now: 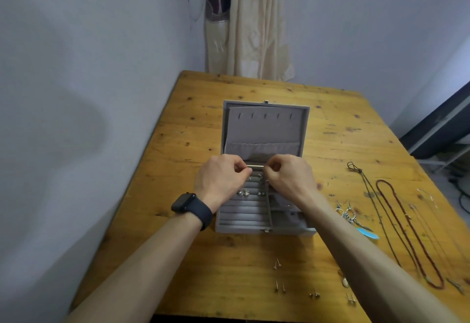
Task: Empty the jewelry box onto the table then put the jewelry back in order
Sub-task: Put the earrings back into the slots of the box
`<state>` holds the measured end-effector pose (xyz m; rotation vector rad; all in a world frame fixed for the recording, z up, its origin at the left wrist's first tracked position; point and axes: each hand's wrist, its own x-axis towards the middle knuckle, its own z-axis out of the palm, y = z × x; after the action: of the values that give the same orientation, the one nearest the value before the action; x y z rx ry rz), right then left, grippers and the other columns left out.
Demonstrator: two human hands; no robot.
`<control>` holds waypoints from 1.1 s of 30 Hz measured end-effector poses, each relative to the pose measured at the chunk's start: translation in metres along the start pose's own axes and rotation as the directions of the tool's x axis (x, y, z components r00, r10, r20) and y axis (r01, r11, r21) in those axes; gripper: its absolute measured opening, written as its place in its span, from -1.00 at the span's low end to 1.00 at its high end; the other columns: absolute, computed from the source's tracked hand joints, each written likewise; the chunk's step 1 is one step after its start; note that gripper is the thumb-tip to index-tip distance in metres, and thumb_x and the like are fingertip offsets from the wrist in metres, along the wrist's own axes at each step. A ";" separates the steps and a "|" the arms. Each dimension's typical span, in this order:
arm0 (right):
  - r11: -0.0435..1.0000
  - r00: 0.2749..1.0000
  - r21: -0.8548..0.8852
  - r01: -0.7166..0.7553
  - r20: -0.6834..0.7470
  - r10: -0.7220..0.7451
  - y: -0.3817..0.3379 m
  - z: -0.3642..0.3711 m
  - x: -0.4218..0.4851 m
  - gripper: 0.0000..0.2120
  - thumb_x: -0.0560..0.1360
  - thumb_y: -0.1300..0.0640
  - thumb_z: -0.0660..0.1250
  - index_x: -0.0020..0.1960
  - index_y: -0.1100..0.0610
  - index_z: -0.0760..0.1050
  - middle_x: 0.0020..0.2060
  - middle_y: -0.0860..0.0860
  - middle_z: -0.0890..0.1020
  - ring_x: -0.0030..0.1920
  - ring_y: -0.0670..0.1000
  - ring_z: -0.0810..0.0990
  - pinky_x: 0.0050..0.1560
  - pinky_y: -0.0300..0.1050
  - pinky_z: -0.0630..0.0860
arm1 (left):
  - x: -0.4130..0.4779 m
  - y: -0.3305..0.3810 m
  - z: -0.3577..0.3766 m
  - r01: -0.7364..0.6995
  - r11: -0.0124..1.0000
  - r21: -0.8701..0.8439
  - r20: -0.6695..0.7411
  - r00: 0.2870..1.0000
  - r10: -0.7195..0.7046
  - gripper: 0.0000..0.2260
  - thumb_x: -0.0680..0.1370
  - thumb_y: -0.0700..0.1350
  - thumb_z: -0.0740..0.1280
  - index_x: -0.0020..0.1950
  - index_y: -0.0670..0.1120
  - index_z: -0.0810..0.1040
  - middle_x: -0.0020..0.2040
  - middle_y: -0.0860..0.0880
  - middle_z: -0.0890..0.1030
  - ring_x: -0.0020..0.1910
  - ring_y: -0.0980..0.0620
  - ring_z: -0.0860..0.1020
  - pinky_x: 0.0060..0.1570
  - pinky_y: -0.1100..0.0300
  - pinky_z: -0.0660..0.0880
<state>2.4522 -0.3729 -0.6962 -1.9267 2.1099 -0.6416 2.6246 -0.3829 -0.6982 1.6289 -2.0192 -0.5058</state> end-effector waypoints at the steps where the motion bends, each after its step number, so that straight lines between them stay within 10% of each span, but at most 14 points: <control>1: 1.000 0.999 0.028 0.003 -0.033 -0.002 0.003 -0.002 -0.006 -0.82 0.54 0.01 0.34 -0.06 0.05 0.69 -0.16 -0.02 0.71 -0.17 -0.01 0.60 -0.16 -0.16 0.46 | 0.000 -0.002 0.003 0.001 1.000 0.007 0.014 1.000 -0.001 -0.79 0.56 0.14 0.37 0.03 0.05 0.70 -0.07 0.08 0.69 -0.09 0.12 0.62 -0.12 0.11 0.64; 9: 0.987 0.961 0.132 -0.087 -0.249 0.118 0.073 -0.008 -0.062 -0.85 0.55 0.03 0.36 0.08 0.02 0.61 -0.05 -0.04 0.63 -0.02 -0.04 0.45 -0.13 -0.22 0.34 | 0.016 0.039 0.020 0.015 0.995 0.102 0.133 0.991 -0.028 -0.78 0.56 0.15 0.38 -0.02 0.03 0.71 -0.10 0.07 0.69 -0.14 0.10 0.58 -0.31 0.26 0.42; 33: 0.994 0.967 0.102 -0.046 -0.246 0.070 0.067 0.016 -0.065 -0.68 0.54 -0.05 0.28 0.21 0.08 0.54 0.10 0.03 0.55 0.13 0.00 0.40 0.10 -0.09 0.47 | 0.024 0.029 0.026 0.185 0.979 0.091 0.112 0.974 -0.195 -0.77 0.49 0.20 0.43 -0.11 0.06 0.68 -0.15 0.07 0.67 -0.13 0.03 0.60 -0.23 0.21 0.47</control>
<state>2.4073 -0.3084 -0.7494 -1.8074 2.2244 -1.0005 2.5829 -0.4008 -0.6992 1.8937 -2.0016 -0.6125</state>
